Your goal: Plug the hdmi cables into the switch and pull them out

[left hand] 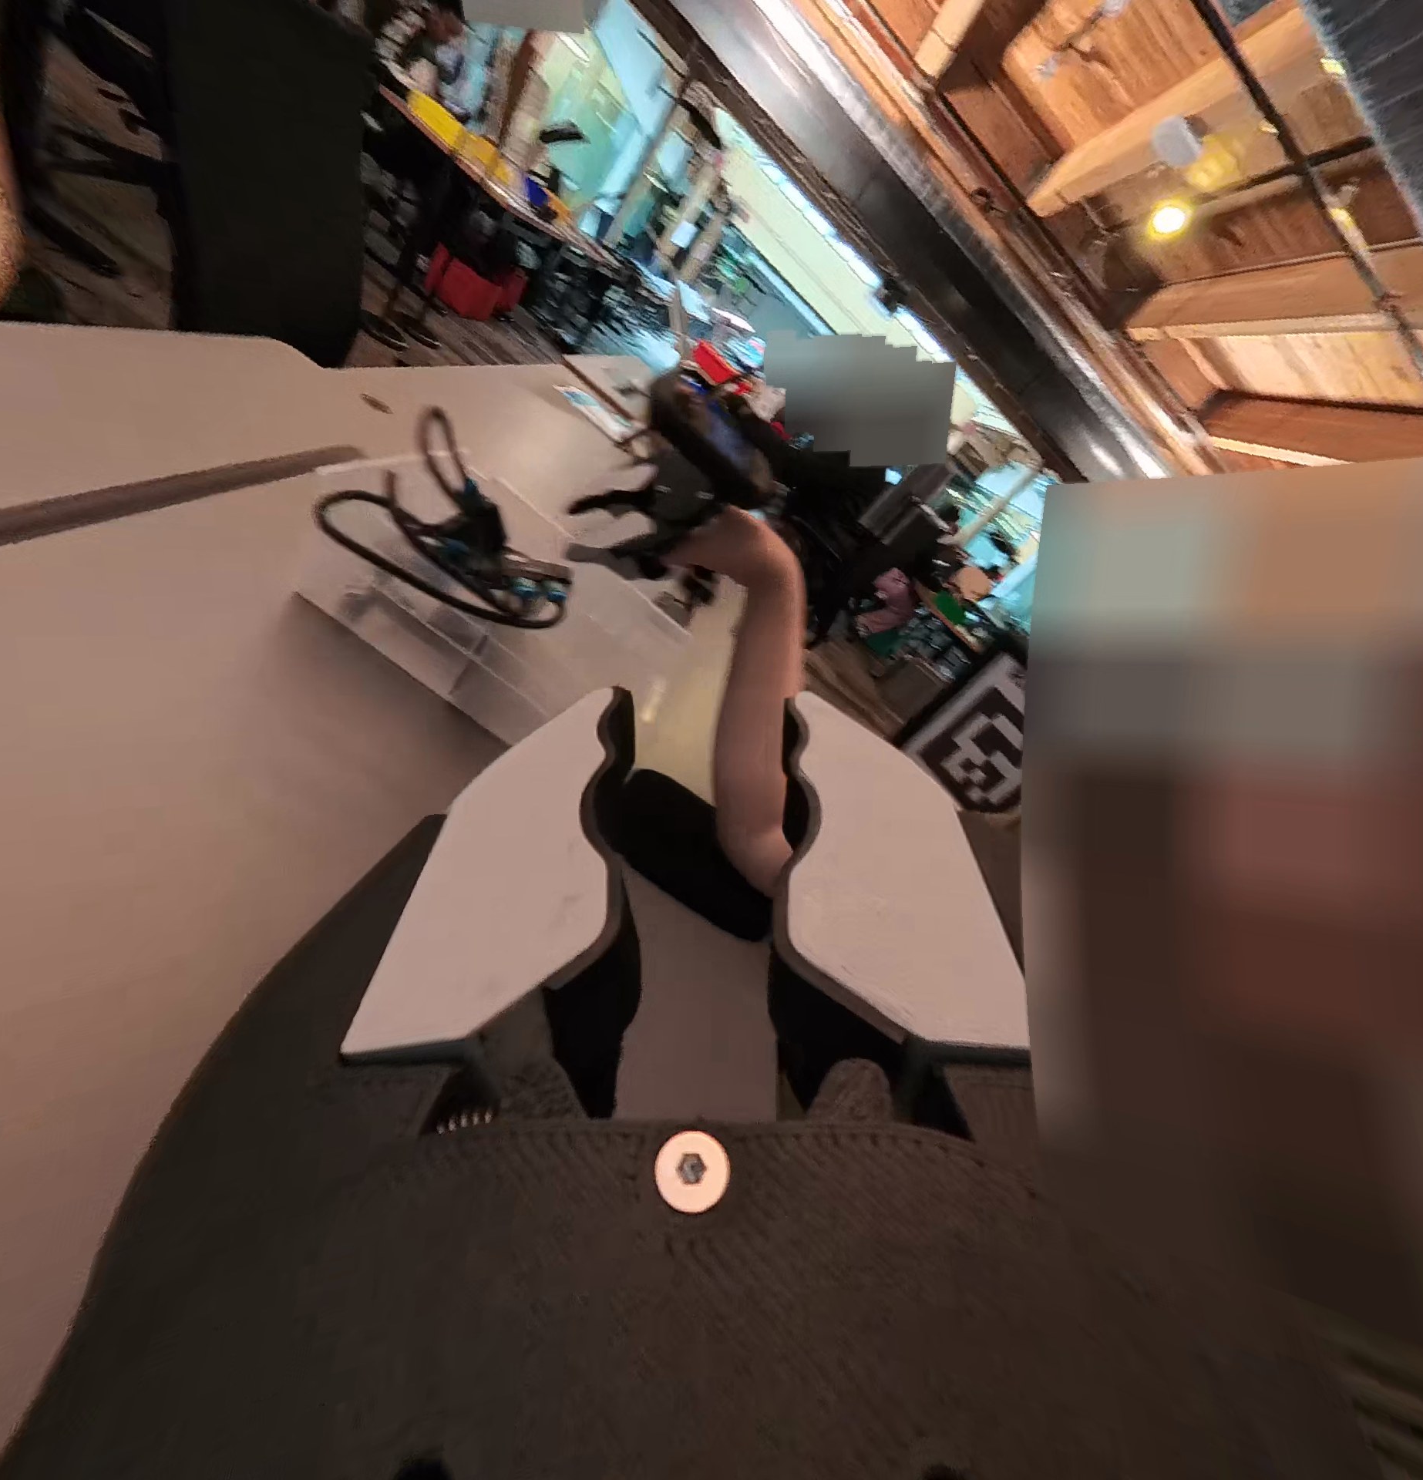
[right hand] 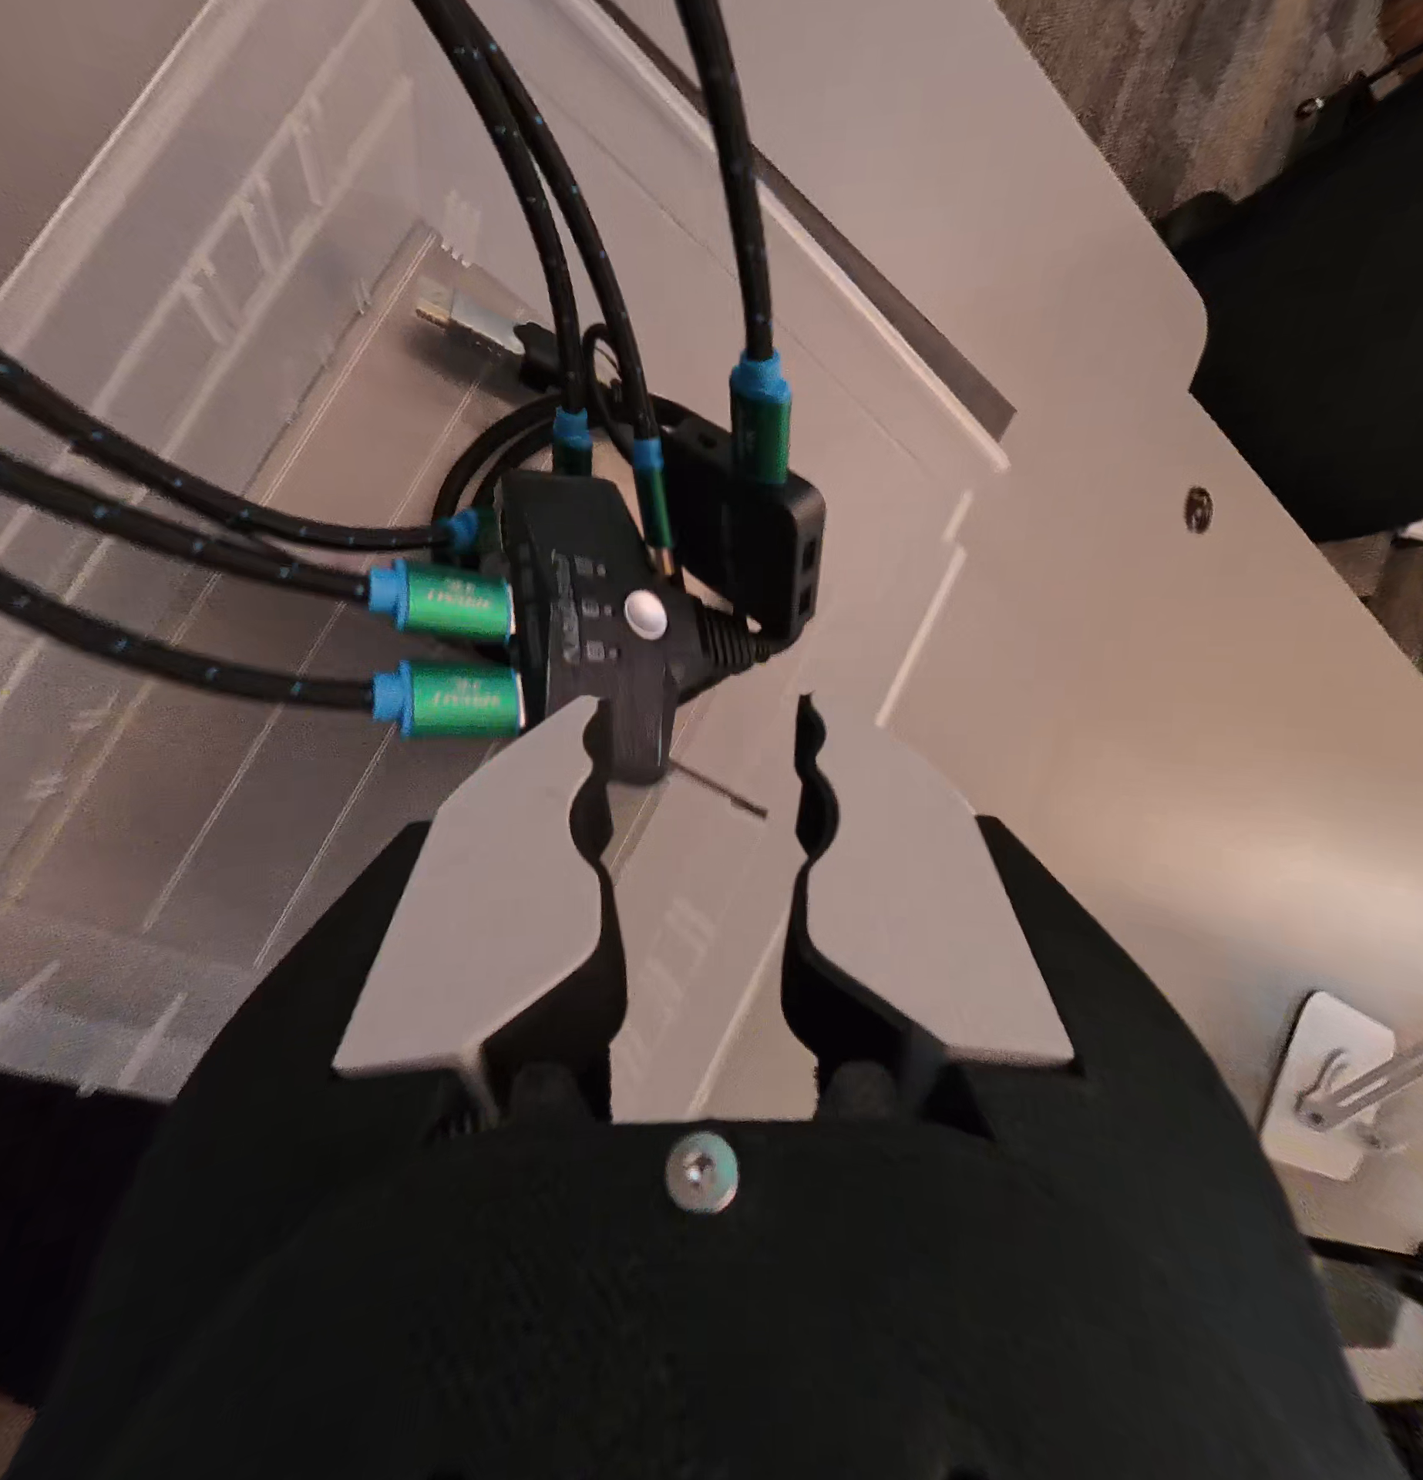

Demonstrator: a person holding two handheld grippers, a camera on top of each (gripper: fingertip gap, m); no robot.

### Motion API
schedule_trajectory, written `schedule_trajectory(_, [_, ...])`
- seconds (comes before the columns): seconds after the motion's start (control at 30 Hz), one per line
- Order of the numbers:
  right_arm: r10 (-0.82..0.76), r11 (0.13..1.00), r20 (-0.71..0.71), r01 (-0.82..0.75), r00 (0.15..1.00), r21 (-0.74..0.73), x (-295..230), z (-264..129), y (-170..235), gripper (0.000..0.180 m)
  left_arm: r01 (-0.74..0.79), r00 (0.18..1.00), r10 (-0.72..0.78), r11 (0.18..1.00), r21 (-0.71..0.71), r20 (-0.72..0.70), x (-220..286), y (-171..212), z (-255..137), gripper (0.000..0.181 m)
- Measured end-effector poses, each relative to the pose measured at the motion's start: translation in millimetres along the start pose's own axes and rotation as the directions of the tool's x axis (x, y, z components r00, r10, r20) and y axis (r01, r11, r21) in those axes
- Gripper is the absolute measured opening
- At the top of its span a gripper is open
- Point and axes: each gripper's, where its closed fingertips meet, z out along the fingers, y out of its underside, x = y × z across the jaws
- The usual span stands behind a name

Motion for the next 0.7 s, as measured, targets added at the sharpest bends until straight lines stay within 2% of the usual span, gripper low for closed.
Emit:
schedule_trajectory(0.1, [0.097,0.995,-0.004,-0.097,0.995,0.016,11.5,-16.9,24.6,0.045,-0.064,0.977,0.046,0.994,0.084,0.207,-13.0,-12.6,-32.6,0.038])
schedule_trajectory(0.17, [0.196,0.98,0.011,-0.196,0.98,-0.023,20.8,-13.0,48.9,0.045,-0.129,0.9,0.056,0.981,0.142,0.432,-29.4,-21.0,-72.3,0.041])
schedule_trajectory(0.2, [0.243,0.969,0.037,-0.241,0.969,-0.054,21.9,-7.4,61.0,0.045,-0.169,0.83,0.045,0.97,0.173,0.556,-38.5,-24.8,-99.3,0.046])
schedule_trajectory(0.3, [0.348,0.933,0.117,-0.331,0.93,-0.144,18.1,12.9,90.3,0.045,-0.29,0.523,-0.119,0.906,0.308,0.844,-59.1,-29.4,-205.9,0.068])
schedule_trajectory(0.4, [0.409,0.909,0.188,-0.38,0.893,-0.17,11.7,29.7,100.3,0.045,-0.373,0.15,-0.302,0.865,0.337,0.942,-70.6,-0.7,-313.9,0.072])
schedule_trajectory(0.43, [0.429,0.898,0.204,-0.392,0.88,-0.198,8.3,34.3,104.4,0.044,-0.343,0.072,-0.327,0.879,0.332,0.942,-76.0,15.6,-334.4,0.072])
schedule_trajectory(0.5, [0.465,0.877,0.252,-0.402,0.849,-0.264,-3.2,41.8,109.7,0.038,-0.222,0.02,-0.37,0.904,0.365,0.929,-90.4,46.0,-353.1,0.074])
schedule_trajectory(0.6, [0.512,0.846,0.349,-0.389,0.785,-0.366,-27.1,47.6,110.7,0.017,-0.076,0.014,-0.399,0.914,0.399,0.917,-115.6,73.5,-357.5,0.074])
schedule_trajectory(0.7, [0.498,0.837,0.315,-0.354,0.808,-0.417,-29.5,50.1,115.5,0.01,0.057,-0.041,-0.369,0.927,0.371,0.928,-143.7,99.2,-361.5,0.078])
